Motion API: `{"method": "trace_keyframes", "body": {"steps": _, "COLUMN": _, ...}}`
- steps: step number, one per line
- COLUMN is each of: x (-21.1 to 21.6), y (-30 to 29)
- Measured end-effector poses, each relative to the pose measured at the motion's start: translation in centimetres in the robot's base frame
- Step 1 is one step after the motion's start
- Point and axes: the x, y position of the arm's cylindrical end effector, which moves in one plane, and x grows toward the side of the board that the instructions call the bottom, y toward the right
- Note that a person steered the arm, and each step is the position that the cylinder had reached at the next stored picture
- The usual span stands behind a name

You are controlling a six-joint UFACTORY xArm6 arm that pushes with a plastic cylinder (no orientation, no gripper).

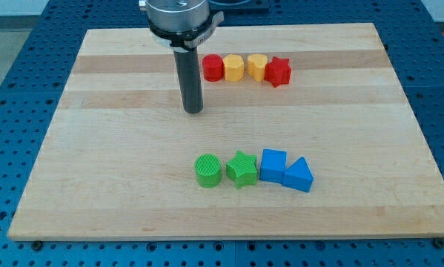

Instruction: Separate the red blocks from the yellow blocks

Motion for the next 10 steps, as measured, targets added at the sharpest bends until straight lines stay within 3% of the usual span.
{"method": "trace_keyframes", "body": {"steps": 3, "x": -0.9, "y": -3.0}}
{"method": "trace_keyframes", "body": {"steps": 5, "x": -6.8, "y": -5.8}}
{"method": "trace_keyframes", "body": {"steps": 6, "x": -13.0, "y": -4.3}}
{"method": "trace_keyframes", "body": {"steps": 7, "x": -19.8, "y": 1.2}}
{"method": "trace_keyframes", "body": {"steps": 8, "x": -21.3, "y": 11.3}}
{"method": "trace_keyframes", "body": {"steps": 9, "x": -19.3, "y": 17.7}}
{"method": "trace_keyframes", "body": {"steps": 10, "x": -16.2, "y": 19.6}}
